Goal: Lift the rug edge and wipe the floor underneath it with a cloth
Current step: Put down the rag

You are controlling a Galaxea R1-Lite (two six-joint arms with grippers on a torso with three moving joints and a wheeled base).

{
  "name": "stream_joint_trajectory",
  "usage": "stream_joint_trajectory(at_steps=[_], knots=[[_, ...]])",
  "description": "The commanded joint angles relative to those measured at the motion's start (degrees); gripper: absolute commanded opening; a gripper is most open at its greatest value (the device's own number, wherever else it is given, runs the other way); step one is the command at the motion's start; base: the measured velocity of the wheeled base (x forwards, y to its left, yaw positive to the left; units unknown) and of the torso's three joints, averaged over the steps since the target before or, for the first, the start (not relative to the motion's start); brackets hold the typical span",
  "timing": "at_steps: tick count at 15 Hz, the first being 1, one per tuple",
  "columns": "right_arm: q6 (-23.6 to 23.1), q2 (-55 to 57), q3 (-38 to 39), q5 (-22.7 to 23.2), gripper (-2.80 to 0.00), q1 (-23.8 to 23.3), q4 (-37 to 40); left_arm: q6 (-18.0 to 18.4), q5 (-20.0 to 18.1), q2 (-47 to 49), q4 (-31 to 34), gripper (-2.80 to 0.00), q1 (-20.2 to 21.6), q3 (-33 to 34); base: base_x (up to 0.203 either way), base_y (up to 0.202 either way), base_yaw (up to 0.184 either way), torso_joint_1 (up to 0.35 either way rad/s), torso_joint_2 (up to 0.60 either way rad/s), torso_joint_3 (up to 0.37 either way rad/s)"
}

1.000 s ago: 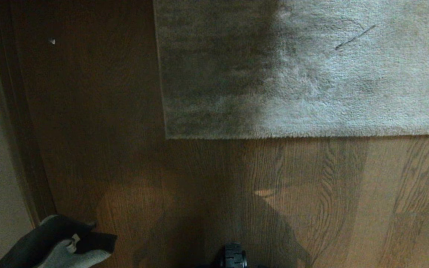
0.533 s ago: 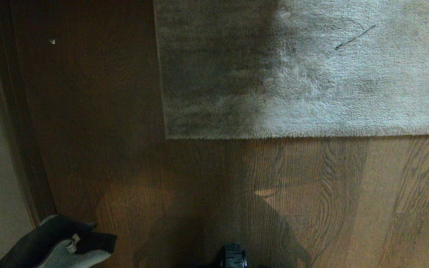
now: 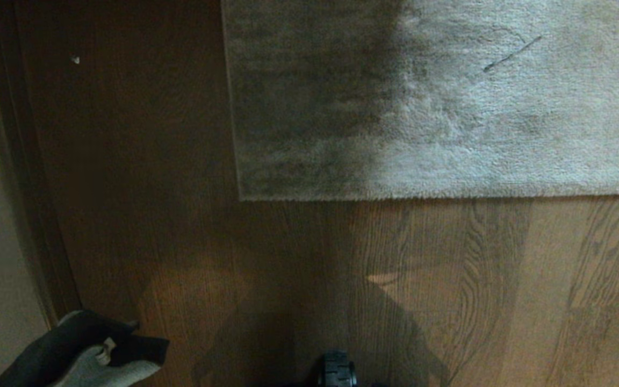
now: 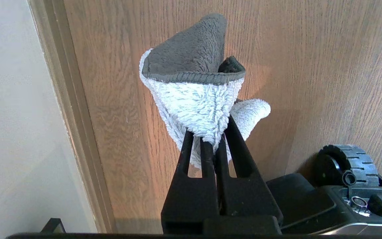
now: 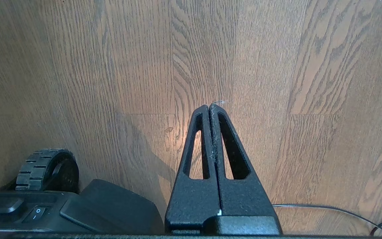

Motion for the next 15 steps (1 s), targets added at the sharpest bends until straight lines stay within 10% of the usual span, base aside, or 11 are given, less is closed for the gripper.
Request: stream_joint_trajectory(at_steps=[1, 15], knots=[[0.0, 0.2, 0.0, 0.1, -2.8, 0.0, 0.0, -0.2, -0.1, 0.0, 0.1, -2.8, 0.0, -0.1, 0.0, 0.0, 0.0, 0.0, 0.0, 0.0], [0.0, 0.2, 0.0, 0.0, -2.8, 0.0, 0.0, -3.7, -0.1, 13.1, -2.3, -2.8, -0.3, -11.5, 0.0, 0.0, 0.0, 0.0, 0.0, 0.0]])
